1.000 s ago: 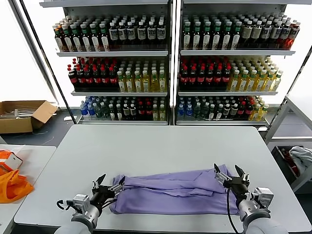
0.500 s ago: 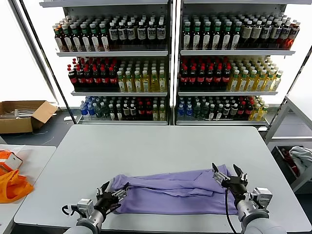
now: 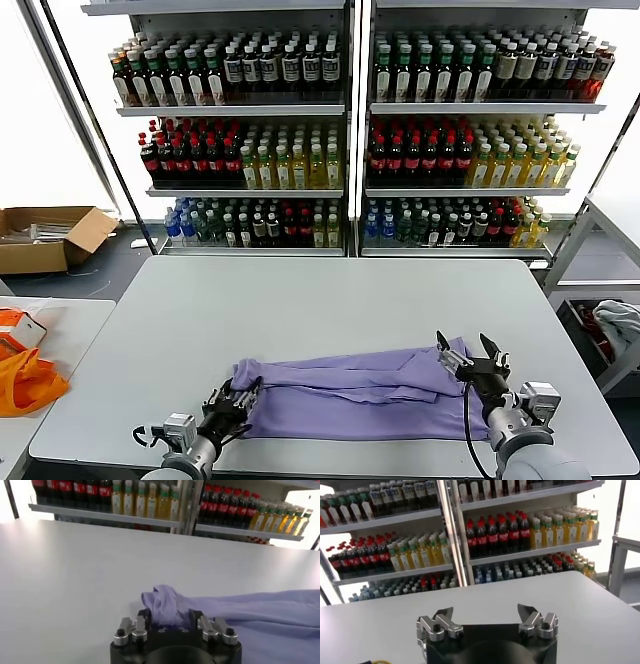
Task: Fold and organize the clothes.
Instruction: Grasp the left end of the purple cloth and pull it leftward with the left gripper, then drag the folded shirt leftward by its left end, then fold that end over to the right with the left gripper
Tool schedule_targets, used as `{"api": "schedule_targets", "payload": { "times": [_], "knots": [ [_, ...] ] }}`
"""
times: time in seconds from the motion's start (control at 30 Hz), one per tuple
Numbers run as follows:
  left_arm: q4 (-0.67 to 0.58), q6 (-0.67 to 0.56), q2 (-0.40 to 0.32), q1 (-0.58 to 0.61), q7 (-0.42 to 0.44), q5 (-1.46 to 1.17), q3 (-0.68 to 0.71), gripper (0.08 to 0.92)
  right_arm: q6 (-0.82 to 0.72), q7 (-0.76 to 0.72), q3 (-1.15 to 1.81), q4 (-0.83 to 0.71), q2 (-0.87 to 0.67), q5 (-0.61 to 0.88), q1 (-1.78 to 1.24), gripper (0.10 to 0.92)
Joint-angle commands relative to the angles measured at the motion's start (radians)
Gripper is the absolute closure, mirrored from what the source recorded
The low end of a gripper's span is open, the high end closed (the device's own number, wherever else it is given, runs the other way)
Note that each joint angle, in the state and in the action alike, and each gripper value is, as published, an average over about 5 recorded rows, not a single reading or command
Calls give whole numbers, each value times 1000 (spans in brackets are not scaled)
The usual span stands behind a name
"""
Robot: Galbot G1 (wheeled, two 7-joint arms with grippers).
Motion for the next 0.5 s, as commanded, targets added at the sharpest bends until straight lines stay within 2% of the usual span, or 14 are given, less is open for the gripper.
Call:
{"api": "schedule_targets", "payload": {
  "times": [0.03, 0.37, 0.5],
  "knots": [
    [5, -14, -3, 4, 5, 8, -1, 563, 1, -1, 0, -2, 1, 1, 3, 203],
    [-9, -85, 3, 7, 36, 75, -31, 852, 1, 0, 2, -8, -2, 4, 15, 203],
    [-32, -99, 35, 0, 45, 63, -104, 899, 4, 1, 5, -13, -3, 7, 19, 203]
  ]
}}
